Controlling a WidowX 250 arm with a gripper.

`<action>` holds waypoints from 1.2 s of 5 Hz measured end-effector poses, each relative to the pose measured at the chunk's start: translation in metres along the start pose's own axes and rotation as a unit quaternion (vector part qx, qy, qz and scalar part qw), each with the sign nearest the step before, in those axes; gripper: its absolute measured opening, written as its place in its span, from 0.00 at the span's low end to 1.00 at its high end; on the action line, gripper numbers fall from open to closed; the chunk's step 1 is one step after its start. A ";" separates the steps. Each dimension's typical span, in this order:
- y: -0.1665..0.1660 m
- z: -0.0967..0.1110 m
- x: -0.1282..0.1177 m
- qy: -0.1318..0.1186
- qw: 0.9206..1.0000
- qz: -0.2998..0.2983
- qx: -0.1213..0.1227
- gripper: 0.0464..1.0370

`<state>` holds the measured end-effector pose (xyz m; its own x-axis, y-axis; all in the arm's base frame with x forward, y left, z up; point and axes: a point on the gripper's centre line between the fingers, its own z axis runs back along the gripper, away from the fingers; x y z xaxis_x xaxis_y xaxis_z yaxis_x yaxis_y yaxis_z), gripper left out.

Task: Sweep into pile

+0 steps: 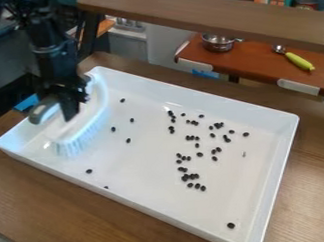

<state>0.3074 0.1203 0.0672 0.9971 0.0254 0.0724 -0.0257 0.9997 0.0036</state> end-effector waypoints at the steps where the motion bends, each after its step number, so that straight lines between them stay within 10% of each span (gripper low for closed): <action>1: -0.035 0.002 0.001 0.014 1.000 0.000 -0.028 0.44; 6: -0.209 0.001 -0.006 0.007 0.997 -0.034 -0.069 0.44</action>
<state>0.3063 -0.0893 0.0666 0.9971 -0.0433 0.0619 0.0510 0.9902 -0.1298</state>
